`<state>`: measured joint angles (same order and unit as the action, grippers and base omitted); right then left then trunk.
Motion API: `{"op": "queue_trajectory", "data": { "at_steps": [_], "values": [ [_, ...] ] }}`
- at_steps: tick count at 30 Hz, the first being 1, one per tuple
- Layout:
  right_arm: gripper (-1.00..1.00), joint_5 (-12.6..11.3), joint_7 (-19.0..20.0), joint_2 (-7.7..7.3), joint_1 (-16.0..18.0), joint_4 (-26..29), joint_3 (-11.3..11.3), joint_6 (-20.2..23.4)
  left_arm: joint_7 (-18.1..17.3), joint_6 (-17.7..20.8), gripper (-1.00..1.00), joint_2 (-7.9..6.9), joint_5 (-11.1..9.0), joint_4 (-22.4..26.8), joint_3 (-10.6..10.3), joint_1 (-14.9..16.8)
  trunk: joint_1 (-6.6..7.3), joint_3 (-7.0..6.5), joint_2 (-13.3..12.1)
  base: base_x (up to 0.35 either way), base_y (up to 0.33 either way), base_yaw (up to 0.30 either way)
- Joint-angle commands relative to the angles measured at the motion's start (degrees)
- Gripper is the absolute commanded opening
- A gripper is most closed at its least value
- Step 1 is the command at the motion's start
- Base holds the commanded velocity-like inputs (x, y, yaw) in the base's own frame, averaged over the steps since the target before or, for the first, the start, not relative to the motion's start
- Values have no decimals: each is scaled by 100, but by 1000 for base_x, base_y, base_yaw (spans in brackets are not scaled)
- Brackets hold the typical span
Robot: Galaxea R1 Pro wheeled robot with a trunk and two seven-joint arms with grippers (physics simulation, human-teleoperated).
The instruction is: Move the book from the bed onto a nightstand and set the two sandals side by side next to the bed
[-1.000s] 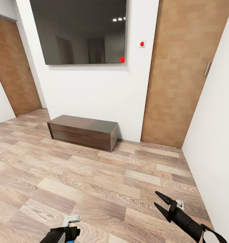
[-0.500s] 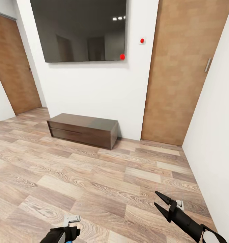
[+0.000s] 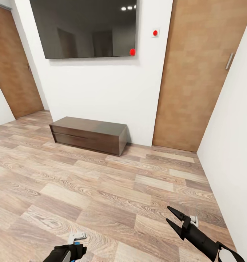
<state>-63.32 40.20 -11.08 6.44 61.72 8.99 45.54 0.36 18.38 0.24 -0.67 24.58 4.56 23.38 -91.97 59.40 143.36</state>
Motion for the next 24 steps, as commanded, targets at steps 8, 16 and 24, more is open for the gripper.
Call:
{"op": "queue_trajectory", "data": {
  "at_steps": [8, 16, 24],
  "values": [
    [100, -14, -2, 0, 2, -2, 6, 35, 3, 34, 100, 3, -8, 11, 18, 0, -19, 183, 13, 0, 0, 0],
    [100, -14, -5, 0, 3, -2, 1, 34, 3, 34, 100, 3, -9, 11, 18, 0, -40, 360, 24, 0, 0, 0],
    [100, -14, -11, 0, 2, -2, -2, 34, 1, 34, 100, 3, -5, 11, 24, 0, -60, 538, 35, 0, 0, 0]
  ]
}}
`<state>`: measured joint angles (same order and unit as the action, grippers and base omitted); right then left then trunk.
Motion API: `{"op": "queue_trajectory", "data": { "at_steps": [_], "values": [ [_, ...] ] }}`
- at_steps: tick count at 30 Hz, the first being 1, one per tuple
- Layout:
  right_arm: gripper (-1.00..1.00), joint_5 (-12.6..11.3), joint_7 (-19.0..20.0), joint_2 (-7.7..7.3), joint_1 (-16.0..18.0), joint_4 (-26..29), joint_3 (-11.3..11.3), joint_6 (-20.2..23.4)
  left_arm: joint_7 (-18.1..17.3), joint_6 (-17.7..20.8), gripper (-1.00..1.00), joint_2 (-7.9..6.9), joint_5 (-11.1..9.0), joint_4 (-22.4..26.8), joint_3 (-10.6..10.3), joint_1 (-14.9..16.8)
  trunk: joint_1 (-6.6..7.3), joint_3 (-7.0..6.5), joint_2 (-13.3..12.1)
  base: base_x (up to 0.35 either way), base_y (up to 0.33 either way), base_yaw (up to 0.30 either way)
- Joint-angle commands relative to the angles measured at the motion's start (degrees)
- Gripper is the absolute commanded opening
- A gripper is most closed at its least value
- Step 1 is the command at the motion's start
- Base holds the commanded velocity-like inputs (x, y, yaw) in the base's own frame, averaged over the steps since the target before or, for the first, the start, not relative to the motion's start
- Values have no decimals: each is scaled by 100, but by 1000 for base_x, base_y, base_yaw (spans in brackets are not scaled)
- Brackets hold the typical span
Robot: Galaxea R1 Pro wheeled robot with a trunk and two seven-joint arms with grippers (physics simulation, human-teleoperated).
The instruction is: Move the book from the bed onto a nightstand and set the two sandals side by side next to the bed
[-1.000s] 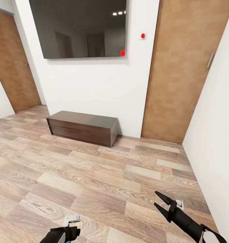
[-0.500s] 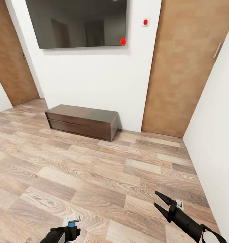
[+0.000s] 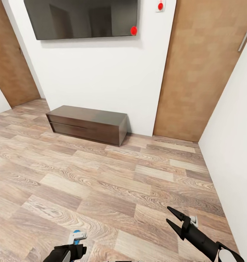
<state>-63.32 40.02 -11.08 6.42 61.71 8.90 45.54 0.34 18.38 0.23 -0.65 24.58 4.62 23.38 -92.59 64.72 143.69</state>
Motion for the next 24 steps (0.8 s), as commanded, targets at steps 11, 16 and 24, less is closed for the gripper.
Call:
{"op": "queue_trajectory", "data": {
  "at_steps": [11, 16, 24],
  "values": [
    [100, -14, 20, 0, 2, -1, 6, 35, 11, 33, 100, -20, 10, 237, 29, 0, -6, 72, 6, 0, 0, 0],
    [100, -14, 31, -5, 2, 10, 7, 42, 35, 67, 100, -168, 100, 782, 24, 7, -6, 72, 6, 0, 0, 0],
    [100, -14, 33, -8, 1, 8, 10, 42, 42, 227, 100, -487, 320, 1222, 21, 46, -6, 72, 6, 0, 0, 0]
  ]
}}
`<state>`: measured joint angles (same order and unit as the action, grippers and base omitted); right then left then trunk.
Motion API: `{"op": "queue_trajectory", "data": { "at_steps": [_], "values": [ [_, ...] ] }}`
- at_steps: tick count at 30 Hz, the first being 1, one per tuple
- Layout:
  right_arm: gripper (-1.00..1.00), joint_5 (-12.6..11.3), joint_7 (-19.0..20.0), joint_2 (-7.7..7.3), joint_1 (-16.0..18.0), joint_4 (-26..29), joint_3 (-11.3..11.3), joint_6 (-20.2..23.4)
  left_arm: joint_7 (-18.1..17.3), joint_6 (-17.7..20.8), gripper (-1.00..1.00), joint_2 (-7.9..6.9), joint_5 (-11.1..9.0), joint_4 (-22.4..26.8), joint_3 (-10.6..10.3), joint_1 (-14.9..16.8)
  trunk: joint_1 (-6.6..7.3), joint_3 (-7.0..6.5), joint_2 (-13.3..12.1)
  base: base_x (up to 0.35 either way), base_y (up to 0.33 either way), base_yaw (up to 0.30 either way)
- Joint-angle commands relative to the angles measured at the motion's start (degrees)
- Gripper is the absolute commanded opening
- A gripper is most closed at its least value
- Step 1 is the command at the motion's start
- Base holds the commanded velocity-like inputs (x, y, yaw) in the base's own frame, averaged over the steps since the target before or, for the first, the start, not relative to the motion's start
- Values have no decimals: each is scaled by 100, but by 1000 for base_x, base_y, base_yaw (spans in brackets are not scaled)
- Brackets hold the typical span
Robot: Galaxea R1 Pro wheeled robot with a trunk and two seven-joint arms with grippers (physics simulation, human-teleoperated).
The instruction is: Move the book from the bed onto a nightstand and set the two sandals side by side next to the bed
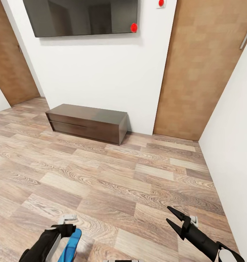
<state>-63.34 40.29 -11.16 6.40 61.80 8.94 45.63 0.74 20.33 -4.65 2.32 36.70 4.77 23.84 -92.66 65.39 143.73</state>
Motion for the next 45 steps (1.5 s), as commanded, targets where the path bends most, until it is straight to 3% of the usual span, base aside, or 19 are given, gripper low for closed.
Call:
{"op": "queue_trajectory", "data": {
  "at_steps": [1, 4, 6, 13, 45],
  "values": [
    [100, -12, 5, 0, 4, -1, 5, 33, 3, 67, 100, -12, 39, 30, 5, 5, 1, 5, 2, 0, 0, 0],
    [100, -12, 5, 0, 2, -1, 7, 33, 5, 100, 100, -23, 138, 50, 1, 7, 1, 5, 2, 0, 0, 0],
    [100, -12, 5, 0, 3, 0, 10, 33, -2, 112, 100, -16, 332, 54, -5, 9, 1, 5, 2, 0, 0, 0],
    [100, -14, 5, 0, 5, -1, 11, 33, -12, 112, 100, 34, 541, 61, -17, 9, -17, 160, 11, 0, 0, 0],
    [100, -21, 13, -13, 5, 7, 20, 39, -12, 120, 100, 81, 568, 66, -29, 10, -99, 869, 54, 0, 0, 0]
  ]
}}
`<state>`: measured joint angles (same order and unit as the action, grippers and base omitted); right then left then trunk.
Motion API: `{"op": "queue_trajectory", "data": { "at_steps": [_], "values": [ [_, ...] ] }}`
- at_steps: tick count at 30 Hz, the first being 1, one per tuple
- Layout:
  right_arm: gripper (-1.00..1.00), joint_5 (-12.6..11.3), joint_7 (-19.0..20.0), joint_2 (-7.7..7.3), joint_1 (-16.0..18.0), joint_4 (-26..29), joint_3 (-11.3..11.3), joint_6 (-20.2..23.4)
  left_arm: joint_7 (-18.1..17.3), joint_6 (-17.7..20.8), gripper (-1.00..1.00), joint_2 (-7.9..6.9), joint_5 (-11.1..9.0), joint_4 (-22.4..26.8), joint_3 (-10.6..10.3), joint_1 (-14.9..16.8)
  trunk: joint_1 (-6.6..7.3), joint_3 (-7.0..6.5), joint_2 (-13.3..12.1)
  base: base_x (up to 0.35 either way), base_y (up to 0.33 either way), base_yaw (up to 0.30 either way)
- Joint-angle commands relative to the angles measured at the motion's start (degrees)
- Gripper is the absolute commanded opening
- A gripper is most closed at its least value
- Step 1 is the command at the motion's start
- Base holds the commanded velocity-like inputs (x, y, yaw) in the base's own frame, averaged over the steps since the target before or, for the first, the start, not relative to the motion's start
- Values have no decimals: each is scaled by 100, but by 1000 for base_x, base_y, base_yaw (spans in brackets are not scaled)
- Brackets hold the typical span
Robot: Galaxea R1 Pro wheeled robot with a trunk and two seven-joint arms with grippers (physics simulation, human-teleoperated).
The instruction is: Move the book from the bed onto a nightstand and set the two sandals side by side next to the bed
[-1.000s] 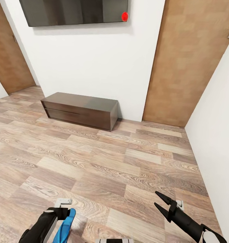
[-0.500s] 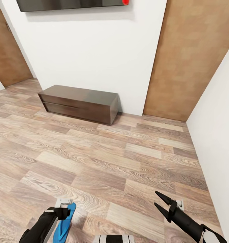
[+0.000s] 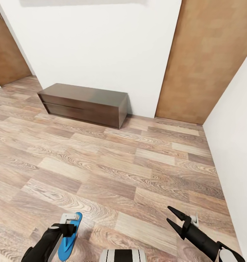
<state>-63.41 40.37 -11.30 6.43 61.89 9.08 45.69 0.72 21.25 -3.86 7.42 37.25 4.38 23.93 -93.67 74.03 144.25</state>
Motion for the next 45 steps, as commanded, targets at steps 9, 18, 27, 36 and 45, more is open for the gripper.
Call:
{"op": "queue_trajectory", "data": {
  "at_steps": [9, 18, 27, 36, 45],
  "values": [
    [100, -5, -4, 21, 3, -10, -10, 28, -12, 28, 100, 13, 58, 8, 9, 0, -22, 204, 14, 0, 0, 0],
    [100, -5, -2, 35, 1, -2, -37, 28, -10, 25, 100, 43, 58, 1, 2, 2, -37, 337, 22, 0, 0, 0],
    [100, -5, -11, 73, -1, -1, -69, -3, -19, 19, 100, 52, 52, -3, 2, 1, -37, 337, 22, 0, 0, 0],
    [100, -11, 3, 75, 1, 18, -49, 5, -19, 19, 100, 52, 49, -15, 2, 1, -37, 337, 22, 0, 0, 0],
    [100, -14, 1, 77, 1, 9, -31, 5, -19, 19, 100, 52, 49, -25, 2, 1, -37, 337, 22, 0, 0, 0]
  ]
}}
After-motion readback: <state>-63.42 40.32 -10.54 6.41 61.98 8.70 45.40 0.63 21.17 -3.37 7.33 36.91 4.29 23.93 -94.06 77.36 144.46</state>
